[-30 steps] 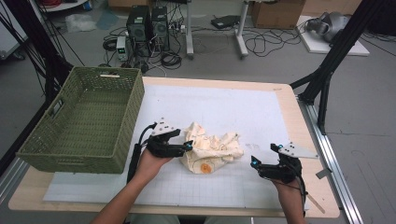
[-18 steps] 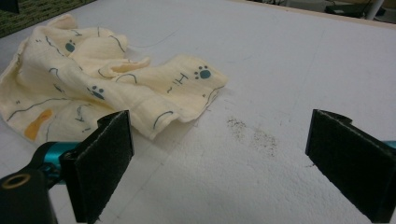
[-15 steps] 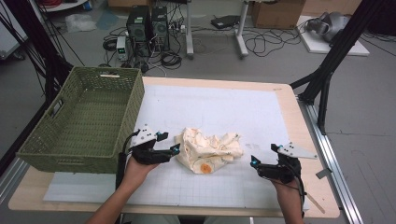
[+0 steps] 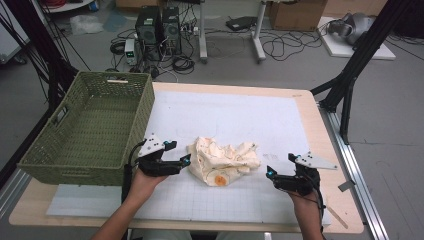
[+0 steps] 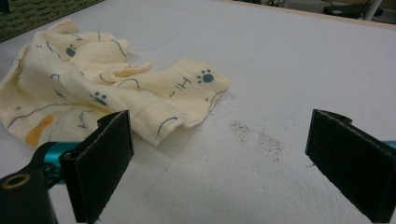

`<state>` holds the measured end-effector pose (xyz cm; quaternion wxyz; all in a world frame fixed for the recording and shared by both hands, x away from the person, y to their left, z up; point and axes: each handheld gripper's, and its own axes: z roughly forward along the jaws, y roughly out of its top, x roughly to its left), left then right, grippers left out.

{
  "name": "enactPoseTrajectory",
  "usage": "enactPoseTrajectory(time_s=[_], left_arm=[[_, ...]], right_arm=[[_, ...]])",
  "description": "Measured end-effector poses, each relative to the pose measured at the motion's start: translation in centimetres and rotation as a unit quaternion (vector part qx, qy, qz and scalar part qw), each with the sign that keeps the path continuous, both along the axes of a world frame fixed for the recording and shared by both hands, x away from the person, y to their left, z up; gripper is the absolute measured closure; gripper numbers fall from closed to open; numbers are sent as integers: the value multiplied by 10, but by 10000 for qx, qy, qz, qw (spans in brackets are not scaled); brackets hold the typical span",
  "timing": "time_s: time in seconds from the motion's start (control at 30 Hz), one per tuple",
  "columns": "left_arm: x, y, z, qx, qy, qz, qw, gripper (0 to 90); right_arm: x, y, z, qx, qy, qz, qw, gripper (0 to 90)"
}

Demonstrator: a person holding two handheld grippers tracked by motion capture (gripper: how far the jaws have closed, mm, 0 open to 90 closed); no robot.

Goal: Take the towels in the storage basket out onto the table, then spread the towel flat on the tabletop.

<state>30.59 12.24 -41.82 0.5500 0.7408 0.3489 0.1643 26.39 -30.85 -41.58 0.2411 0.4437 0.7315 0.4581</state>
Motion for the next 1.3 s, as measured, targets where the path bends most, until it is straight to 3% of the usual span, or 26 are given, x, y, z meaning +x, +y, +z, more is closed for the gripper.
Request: enactPoseTrajectory(time_s=[0.53,0.7,1.0,1.1,1.3], left_arm=[[2,-2,-5,-4,93,-6,10000,259],[2,-2,-6,-19,131,-13,9999,261],[0,-6,-11,95,220,2,9997,267],[-3,-8,-8,41,178,-46,9998,267],[-5,-19,-6,-155,308,-147,9993,268]], right_arm=[[0,-5,1,83,-48,-17,10000,70],[3,-3,-1,40,38,24,10000,69],[3,0,1,16,-7,170,9999,70],[1,0,2,-8,-24,200,9998,70],[-1,-3,6,137,-86,199,9997,69]])
